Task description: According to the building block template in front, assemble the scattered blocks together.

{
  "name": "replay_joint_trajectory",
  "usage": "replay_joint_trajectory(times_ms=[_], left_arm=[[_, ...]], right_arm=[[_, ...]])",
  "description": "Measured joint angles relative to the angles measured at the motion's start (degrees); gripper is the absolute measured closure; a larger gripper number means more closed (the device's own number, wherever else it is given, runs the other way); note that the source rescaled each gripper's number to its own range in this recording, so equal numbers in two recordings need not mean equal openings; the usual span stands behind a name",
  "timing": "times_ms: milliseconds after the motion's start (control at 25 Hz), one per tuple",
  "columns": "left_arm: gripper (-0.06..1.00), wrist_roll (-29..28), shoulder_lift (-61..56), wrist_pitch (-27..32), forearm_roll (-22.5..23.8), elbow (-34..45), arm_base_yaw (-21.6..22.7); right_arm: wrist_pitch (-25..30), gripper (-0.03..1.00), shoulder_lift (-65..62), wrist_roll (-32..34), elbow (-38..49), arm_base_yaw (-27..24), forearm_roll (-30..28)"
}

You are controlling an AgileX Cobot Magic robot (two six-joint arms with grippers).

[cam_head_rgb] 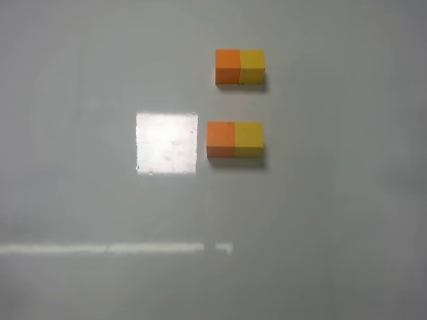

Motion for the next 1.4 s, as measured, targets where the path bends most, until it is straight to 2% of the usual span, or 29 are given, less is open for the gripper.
replay_joint_trajectory(times_ms=[400, 680, 920, 1200, 1400], left_arm=[[0.51, 0.0, 0.0, 0.0, 0.0, 0.0, 0.0], [0.51, 0.0, 0.0, 0.0, 0.0, 0.0, 0.0], [0.51, 0.0, 0.0, 0.0, 0.0, 0.0, 0.0], [0.51, 0.16, 0.0, 0.0, 0.0, 0.0, 0.0], [0.51, 0.23, 0.0, 0.0, 0.0, 0.0, 0.0]], right_arm=[[-0.9, 0.28, -20.43, 9.6, 19.41, 0.0, -3.4], [-1.53, 0.28, -37.35, 8.79, 28.29, 0.0, -2.16], [-1.85, 0.29, -41.17, 6.9, 29.36, 0.0, 0.06], [-2.06, 0.29, -41.23, 11.69, 29.36, 0.0, -3.82], [-2.13, 0.29, -41.23, 11.53, 29.36, -3.21, -3.26]])
